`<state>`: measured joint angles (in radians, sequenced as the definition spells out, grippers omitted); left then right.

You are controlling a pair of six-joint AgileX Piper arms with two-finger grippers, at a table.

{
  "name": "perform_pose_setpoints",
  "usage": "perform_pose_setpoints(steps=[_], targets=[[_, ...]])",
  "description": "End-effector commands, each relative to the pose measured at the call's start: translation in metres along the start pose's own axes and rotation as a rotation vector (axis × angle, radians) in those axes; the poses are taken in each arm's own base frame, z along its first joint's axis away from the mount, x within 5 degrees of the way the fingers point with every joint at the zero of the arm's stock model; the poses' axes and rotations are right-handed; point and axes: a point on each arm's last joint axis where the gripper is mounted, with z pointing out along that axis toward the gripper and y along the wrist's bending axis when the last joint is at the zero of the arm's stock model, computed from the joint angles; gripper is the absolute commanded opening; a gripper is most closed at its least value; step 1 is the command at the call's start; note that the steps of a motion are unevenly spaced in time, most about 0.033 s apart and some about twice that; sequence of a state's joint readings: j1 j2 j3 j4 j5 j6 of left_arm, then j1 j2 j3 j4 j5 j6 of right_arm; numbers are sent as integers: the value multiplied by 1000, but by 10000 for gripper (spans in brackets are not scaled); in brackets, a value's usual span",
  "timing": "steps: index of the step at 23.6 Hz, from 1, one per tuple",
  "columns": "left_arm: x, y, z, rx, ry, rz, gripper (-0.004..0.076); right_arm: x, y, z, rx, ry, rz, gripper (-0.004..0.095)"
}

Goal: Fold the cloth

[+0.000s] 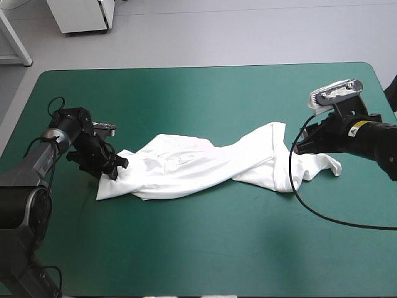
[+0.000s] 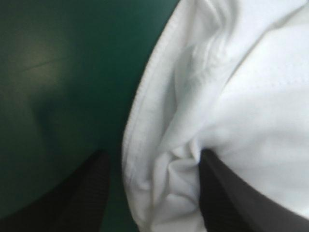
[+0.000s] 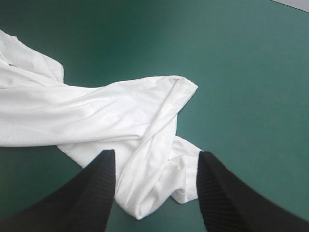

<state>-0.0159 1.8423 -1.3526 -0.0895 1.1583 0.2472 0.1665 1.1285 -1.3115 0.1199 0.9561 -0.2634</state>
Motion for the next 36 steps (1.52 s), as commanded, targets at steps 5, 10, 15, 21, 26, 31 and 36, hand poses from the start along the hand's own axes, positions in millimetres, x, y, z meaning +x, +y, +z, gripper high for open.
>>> perform_pose_setpoints(steps=[5,10,15,21,26,31,36], targets=[[-3,-7,2,77,-1,10,-21,-17,-9,23,42,-47,-30,442],[-1,-12,0,124,14,18,-20,-21,-21,120,10,150,-27,438],[3,-20,-17,164,-26,37,-20,-52,-33,207,-40,214,7,474],[10,-28,-39,154,-84,68,-20,-48,-46,265,-76,253,60,540],[10,-29,-42,152,-92,70,-20,-31,-64,283,-60,306,92,540],[10,-29,-42,152,-93,73,-20,-23,-70,290,-65,332,104,539],[10,-29,-44,151,-98,74,-20,-13,-66,303,-106,374,133,539]])
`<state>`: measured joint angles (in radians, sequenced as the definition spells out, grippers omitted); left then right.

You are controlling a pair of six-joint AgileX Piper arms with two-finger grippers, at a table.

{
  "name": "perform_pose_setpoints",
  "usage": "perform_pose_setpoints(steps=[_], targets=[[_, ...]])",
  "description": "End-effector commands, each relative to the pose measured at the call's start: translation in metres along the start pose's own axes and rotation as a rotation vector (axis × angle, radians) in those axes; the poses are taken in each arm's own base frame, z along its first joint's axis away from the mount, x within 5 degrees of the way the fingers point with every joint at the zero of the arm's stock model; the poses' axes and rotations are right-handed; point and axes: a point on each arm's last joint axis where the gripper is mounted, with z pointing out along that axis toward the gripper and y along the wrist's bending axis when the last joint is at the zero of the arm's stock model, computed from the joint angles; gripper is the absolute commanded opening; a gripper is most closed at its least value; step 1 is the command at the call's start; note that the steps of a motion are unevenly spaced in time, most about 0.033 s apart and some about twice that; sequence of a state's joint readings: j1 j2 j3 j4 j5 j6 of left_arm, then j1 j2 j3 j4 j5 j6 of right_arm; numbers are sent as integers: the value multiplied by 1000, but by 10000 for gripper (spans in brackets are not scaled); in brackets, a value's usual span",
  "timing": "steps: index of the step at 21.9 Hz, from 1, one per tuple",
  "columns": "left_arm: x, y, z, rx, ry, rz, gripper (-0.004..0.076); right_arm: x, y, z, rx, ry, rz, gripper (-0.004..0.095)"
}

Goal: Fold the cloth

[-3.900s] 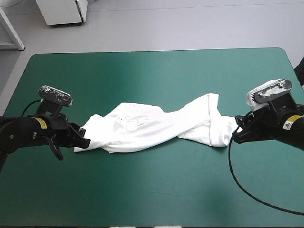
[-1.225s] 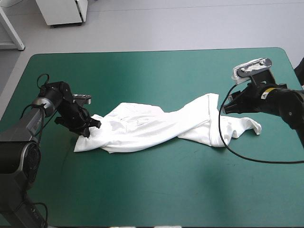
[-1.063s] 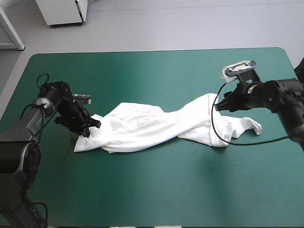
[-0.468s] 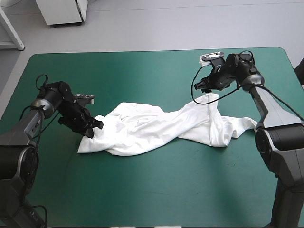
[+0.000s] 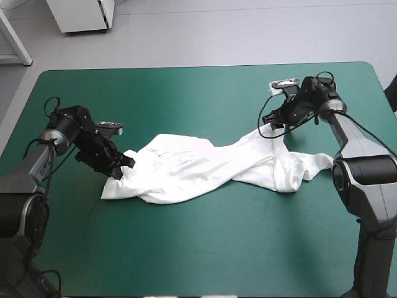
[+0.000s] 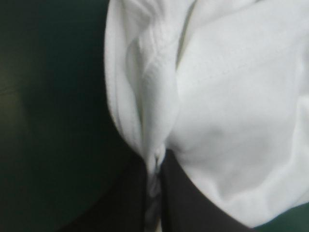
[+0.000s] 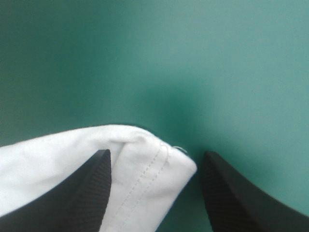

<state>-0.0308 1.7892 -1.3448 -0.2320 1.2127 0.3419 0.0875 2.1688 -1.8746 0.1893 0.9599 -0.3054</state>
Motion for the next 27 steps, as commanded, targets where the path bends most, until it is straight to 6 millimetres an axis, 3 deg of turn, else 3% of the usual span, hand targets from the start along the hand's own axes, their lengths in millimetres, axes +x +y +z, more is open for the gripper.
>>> perform_pose_setpoints(steps=[1,4,6,7,8,9,10,13,15,17,18,19,20,21,22,27], targets=[[2,-12,-26,16,-72,17,-20,-9,3,-21,-35,-54,9,539],[2,-13,-28,14,-78,18,-20,-2,9,-5,-65,15,5,525],[3,-13,-31,13,-85,20,-20,1,16,10,-106,58,15,418],[4,-14,-32,13,-85,21,-20,3,22,16,-128,79,8,278],[4,-14,-33,12,-87,21,-20,3,24,16,-133,81,-2,213],[4,-14,-33,12,-88,21,-20,4,27,16,-145,95,-19,35],[4,-14,-33,12,-88,21,-20,4,28,16,-152,99,-23,-20],[5,-17,-36,33,-97,17,-20,7,32,11,-189,142,-8,-13],[9,-24,-53,39,-154,30,-20,3,35,-10,-186,106,-15,-13],[16,-36,-86,43,-244,54,-20,-3,38,-49,-168,30,-34,-13],[22,-44,-107,48,-300,71,-20,-4,42,-84,-143,-26,-58,-13],[28,-49,-122,42,-350,80,-20,-4,43,-106,-128,-65,-69,-13],[37,-57,-142,40,-419,87,-20,-1,50,-156,-96,-154,-95,-13],[44,-64,-156,47,-467,91,-20,3,54,-184,-79,-211,-103,-13],[57,-73,-175,55,-539,105,-21,14,63,-237,-48,-331,-117,-13],[100,-102,-224,90,-731,165,-22,72,90,-370,34,-674,-168,-13]])
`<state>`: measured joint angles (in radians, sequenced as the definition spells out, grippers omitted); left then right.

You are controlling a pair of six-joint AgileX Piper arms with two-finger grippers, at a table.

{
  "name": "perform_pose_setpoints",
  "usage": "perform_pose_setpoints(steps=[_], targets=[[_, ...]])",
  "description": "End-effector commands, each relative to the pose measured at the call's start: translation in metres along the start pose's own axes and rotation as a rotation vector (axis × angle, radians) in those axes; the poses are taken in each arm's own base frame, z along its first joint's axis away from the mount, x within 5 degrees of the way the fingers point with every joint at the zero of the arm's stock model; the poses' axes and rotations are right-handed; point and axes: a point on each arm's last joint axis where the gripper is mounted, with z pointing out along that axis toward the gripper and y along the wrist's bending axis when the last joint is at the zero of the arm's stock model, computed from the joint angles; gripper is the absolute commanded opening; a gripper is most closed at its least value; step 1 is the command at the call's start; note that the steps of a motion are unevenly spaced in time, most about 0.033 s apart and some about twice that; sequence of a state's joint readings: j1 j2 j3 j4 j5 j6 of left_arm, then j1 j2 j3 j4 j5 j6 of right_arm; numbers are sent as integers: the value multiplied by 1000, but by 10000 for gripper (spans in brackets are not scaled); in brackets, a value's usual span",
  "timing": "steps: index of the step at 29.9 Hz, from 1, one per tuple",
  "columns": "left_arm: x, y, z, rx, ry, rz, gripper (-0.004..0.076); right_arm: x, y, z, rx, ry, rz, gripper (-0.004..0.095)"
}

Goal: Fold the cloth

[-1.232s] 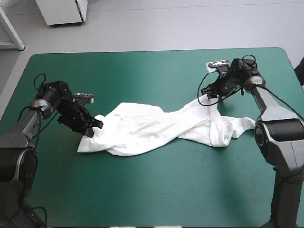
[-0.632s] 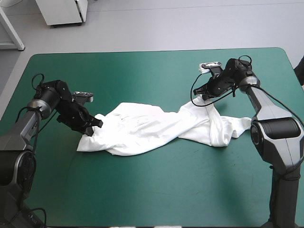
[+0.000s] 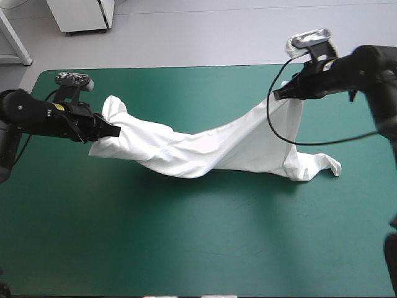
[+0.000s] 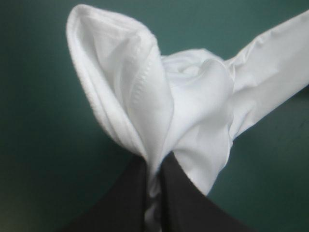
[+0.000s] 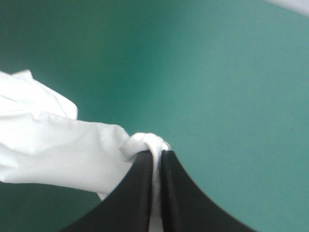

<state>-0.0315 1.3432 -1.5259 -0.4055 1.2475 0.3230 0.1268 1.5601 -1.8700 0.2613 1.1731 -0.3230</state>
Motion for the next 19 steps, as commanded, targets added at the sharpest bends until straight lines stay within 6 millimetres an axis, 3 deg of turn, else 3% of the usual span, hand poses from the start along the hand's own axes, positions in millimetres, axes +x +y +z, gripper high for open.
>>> perform_pose_setpoints(steps=[1,5,7,10,14,19], targets=[[5,-36,-62,71,-166,48,-22,2,31,-130,96,-347,-70,-13],[18,-65,-119,76,-348,107,-22,32,59,-237,228,-667,-129,-13],[23,-77,-147,58,-464,136,-22,58,74,-289,291,-835,-142,-13],[31,-96,-186,62,-611,183,-22,96,92,-337,349,-963,-143,-13],[45,-112,-219,72,-687,199,-22,132,106,-363,364,-1041,-146,-13],[62,-127,-246,75,-743,222,-22,151,115,-376,345,-1103,-139,-13]])
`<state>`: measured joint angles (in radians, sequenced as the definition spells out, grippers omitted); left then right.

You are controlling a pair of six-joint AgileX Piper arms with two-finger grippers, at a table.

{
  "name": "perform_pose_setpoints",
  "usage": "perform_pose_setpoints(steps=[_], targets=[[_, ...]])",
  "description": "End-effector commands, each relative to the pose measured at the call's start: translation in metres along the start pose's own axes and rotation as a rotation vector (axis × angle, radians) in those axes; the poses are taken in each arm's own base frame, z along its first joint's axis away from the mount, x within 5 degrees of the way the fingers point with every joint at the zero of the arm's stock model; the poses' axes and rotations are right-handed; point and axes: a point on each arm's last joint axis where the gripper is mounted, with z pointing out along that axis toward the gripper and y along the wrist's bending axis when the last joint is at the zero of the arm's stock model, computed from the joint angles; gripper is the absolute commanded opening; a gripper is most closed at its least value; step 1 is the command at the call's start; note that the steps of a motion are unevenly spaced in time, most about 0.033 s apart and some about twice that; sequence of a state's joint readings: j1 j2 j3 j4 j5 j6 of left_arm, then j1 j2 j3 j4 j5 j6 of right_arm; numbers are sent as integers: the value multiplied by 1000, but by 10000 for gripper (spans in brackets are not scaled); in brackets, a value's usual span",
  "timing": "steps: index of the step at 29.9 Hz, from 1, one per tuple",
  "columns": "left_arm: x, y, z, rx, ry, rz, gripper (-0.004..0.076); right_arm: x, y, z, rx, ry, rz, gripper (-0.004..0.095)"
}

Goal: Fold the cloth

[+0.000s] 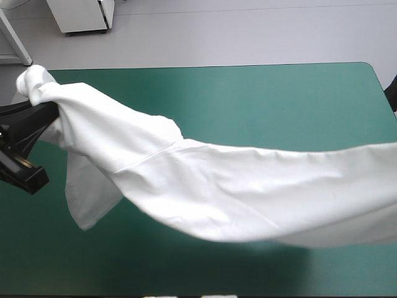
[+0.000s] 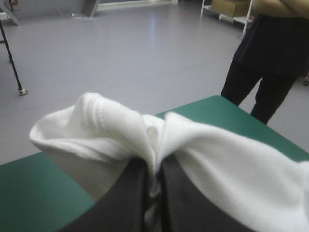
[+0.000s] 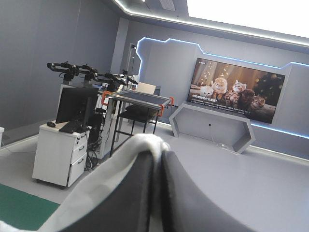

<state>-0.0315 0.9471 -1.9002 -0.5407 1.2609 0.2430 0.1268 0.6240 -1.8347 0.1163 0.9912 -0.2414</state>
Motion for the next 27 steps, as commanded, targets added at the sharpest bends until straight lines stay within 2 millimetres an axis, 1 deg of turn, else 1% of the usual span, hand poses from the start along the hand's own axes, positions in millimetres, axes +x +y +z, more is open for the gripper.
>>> perform_pose_setpoints(steps=[1,2,3,5,6,8,11,13,14,15,17,18,20,22,23,24,26,27], targets=[[-6,-16,-24,30,-57,2,-22,-9,-1,2,10,-98,19,-13],[-7,-17,-29,20,-66,6,-22,-9,0,3,2,-103,26,-13],[-6,-18,-32,5,-71,6,-22,-8,0,9,-6,-92,32,-13],[-6,-16,-34,-33,-68,2,-22,-3,0,27,-27,-39,45,-13],[-4,-11,-32,-68,-56,-11,-22,4,0,43,-37,14,49,-13],[-1,1,-20,-126,-6,-21,-22,20,0,76,-64,136,60,-13],[10,27,12,-208,113,-52,-22,55,1,138,-103,338,80,-13],[20,48,43,-241,214,-78,-22,81,2,179,-125,448,97,-13],[23,56,57,-248,250,-89,-22,91,2,194,-132,486,103,-13],[26,66,75,-251,294,-103,-22,105,3,213,-141,535,105,-13],[34,88,114,-248,370,-129,-22,136,4,249,-160,628,102,-13],[39,100,136,-245,406,-140,-22,148,5,262,-167,660,98,-13],[54,124,183,-231,486,-168,-22,183,8,295,-182,741,100,-13],[68,142,220,-201,552,-203,-22,220,12,324,-206,821,86,-13],[85,154,250,-164,621,-236,-22,238,13,338,-220,861,78,-13],[93,162,268,-136,648,-249,-22,253,15,349,-228,891,73,-13],[119,180,313,-79,694,-296,-22,290,18,374,-238,968,72,-13],[133,188,334,-61,720,-320,-22,304,20,384,-245,994,75,-13]])
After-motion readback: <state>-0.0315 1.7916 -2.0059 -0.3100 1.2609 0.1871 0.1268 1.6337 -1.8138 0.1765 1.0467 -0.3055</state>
